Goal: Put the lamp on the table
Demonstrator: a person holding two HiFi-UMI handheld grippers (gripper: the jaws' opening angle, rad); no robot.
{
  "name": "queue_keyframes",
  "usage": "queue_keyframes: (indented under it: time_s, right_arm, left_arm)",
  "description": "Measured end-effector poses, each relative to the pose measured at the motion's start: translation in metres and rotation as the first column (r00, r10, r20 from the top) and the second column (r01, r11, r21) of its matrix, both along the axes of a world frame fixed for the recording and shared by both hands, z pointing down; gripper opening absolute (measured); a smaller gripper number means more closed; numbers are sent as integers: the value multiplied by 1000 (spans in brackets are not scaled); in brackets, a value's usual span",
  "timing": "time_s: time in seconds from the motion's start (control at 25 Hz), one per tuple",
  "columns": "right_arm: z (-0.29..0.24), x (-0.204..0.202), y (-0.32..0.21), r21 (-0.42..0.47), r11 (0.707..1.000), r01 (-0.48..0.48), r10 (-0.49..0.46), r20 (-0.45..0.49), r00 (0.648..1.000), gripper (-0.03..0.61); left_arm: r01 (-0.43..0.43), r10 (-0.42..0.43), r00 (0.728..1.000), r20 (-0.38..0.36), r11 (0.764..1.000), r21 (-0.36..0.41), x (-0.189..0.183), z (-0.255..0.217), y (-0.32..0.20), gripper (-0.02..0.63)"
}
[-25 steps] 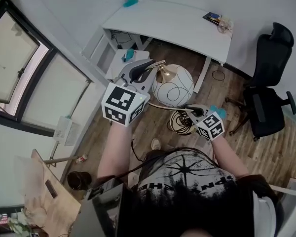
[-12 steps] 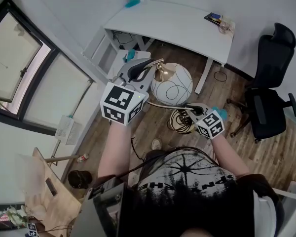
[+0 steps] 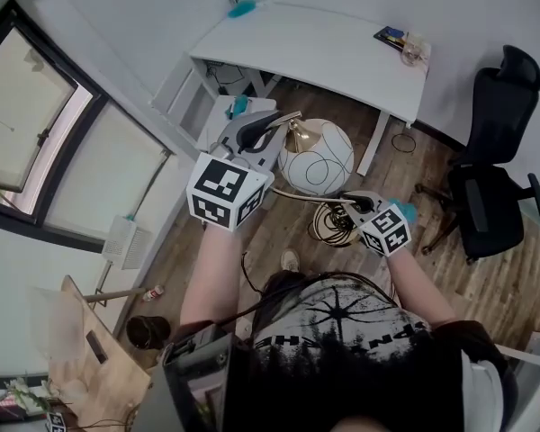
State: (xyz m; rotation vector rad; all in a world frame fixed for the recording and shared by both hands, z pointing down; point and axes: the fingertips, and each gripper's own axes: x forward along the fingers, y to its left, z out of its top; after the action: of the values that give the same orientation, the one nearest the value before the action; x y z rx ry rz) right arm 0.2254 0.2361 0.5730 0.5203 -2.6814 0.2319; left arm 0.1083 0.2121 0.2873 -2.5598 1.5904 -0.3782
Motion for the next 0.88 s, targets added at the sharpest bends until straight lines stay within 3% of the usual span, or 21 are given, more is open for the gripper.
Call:
queue_keyframes:
  time_s: [0.88]
  right_arm:
    - [10,-127,-94,-10,998,-65,65,-31,997,17]
  left_arm:
    - [-69,69,997,-30,998,6,-132,12,-102,35]
